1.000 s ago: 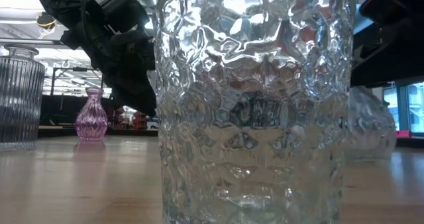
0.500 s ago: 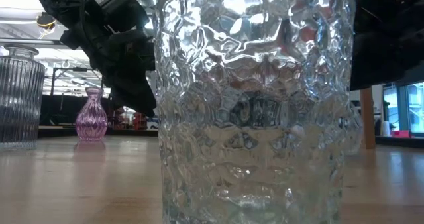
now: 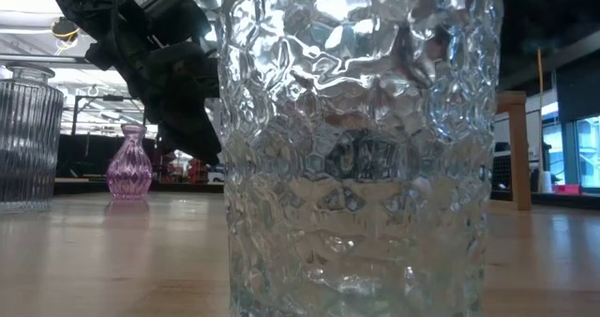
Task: Sort vases onto shelf
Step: Put the transparent vase on the shelf aligned with the other transparent vase
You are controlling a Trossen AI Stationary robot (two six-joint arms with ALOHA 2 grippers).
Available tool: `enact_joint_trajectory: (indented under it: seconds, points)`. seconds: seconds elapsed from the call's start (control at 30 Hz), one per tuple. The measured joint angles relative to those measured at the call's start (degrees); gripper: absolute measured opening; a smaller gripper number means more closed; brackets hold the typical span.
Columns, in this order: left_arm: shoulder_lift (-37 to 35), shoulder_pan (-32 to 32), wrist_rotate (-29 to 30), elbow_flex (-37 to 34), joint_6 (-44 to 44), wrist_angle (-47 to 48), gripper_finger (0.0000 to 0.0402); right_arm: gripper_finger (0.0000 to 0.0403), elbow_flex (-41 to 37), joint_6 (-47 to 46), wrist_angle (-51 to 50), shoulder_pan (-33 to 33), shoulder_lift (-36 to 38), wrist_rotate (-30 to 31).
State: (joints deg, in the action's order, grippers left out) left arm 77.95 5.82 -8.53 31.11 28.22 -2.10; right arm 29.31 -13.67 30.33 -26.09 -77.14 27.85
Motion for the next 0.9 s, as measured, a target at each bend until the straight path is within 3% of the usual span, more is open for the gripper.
enact_joint_trajectory:
  seconds: [0.27, 0.53, 0.77, 0.9]
  points:
    - [0.00, 0.04, -0.16, 0.00, -2.30, 0.22, 0.0117, 0.0053, 18.96, 14.57, -15.72, 12.92, 0.06, -6.27]
    - [0.00, 1.28, -0.65, 0.00, -6.26, 2.12, 0.0117, 0.0053, 31.46, 20.65, -19.04, 21.40, -1.95, 7.53]
    - [0.00, 4.25, -3.17, 0.00, -9.75, 3.50, 0.0117, 0.0053, 40.37, 15.04, -20.06, 23.62, -12.57, 11.99]
    - [-0.01, 5.42, -4.99, 0.00, -11.89, 4.43, 0.0117, 0.0053, 48.02, 15.52, -24.39, 23.55, -19.42, 19.03]
